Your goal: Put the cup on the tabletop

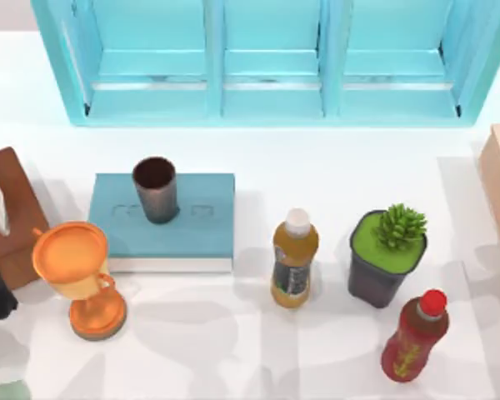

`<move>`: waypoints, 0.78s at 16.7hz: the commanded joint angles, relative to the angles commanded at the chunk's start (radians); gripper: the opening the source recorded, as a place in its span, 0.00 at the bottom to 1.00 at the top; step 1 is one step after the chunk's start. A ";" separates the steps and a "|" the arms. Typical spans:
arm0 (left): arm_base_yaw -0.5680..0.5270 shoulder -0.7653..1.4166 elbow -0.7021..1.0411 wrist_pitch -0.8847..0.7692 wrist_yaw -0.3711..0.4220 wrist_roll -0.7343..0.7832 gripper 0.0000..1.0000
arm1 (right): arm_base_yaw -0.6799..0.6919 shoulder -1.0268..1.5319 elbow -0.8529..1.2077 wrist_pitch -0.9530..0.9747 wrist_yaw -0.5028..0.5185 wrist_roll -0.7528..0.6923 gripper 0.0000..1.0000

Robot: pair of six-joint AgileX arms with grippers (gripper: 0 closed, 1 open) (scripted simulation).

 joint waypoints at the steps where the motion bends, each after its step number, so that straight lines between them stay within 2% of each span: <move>1: 0.000 0.000 0.000 0.000 0.000 0.000 1.00 | 0.036 0.071 0.082 -0.048 -0.004 0.026 1.00; 8: 0.000 0.000 0.000 0.000 0.000 0.000 1.00 | 0.328 0.637 0.784 -0.426 -0.020 0.231 1.00; 13: 0.000 0.000 0.000 0.000 0.000 0.000 1.00 | 0.527 1.089 1.318 -0.711 0.020 0.389 1.00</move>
